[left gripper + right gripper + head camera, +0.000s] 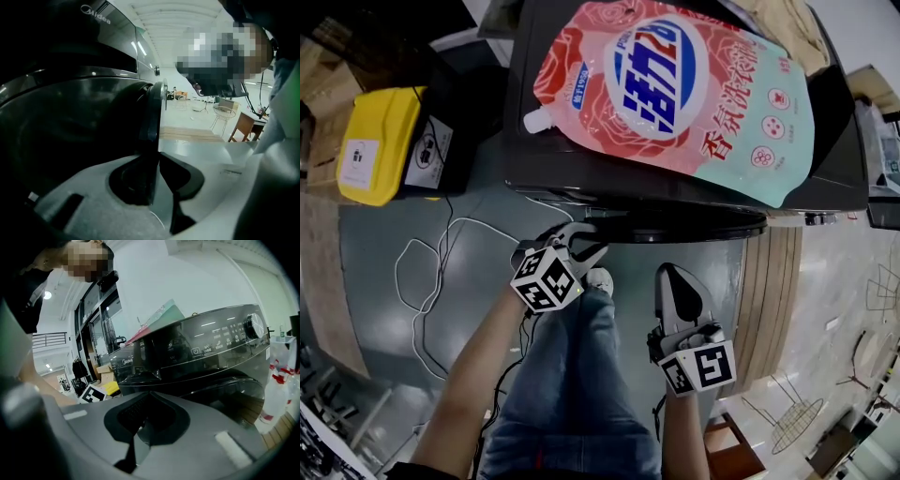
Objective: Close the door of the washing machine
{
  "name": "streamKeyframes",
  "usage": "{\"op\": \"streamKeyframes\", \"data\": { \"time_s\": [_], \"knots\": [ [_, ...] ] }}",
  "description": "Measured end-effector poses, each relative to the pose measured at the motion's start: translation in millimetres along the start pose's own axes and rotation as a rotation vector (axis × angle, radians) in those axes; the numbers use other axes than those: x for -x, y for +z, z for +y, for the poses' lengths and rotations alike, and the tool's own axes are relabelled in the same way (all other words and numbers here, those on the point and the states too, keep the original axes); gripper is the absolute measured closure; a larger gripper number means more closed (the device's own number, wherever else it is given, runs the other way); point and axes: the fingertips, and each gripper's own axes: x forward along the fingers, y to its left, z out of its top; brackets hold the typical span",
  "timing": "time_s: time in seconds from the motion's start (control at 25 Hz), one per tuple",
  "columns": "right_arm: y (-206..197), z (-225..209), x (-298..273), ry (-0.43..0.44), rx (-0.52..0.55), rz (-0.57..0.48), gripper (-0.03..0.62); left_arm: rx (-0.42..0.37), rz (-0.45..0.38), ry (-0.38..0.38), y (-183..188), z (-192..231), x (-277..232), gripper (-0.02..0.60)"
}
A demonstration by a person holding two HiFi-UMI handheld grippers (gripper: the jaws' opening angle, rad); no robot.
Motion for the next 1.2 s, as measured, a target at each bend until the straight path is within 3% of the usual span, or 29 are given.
{"op": "streamKeyframes", "data": {
  "time_s": [0.28, 0.64, 1.0, 1.2],
  "knots": [
    [-8.3, 0.7, -3.8, 0.007, -0.006, 0.01, 0.582, -0.039, 0.011, -0.044, 2.9, 13.3, -1.4, 0.508],
    [-12.3, 0.4, -2.3, 0.007, -0.005, 0.008, 0.582, -0.024, 0.0, -0.05, 4.2, 18.6, -0.9, 0.506],
    [-1.3, 0.0, 4.0, 0.005, 0.002, 0.003, 0.58, -0.067, 0.039, -0.003, 2.5, 18.2, 2.5, 0.506],
    [17.6, 3.7, 11.5, -0.001, 0.006, -0.013, 0.58, -0.021, 0.037, 0.043, 7.6, 16.3, 26.1, 0.527]
  ]
}}
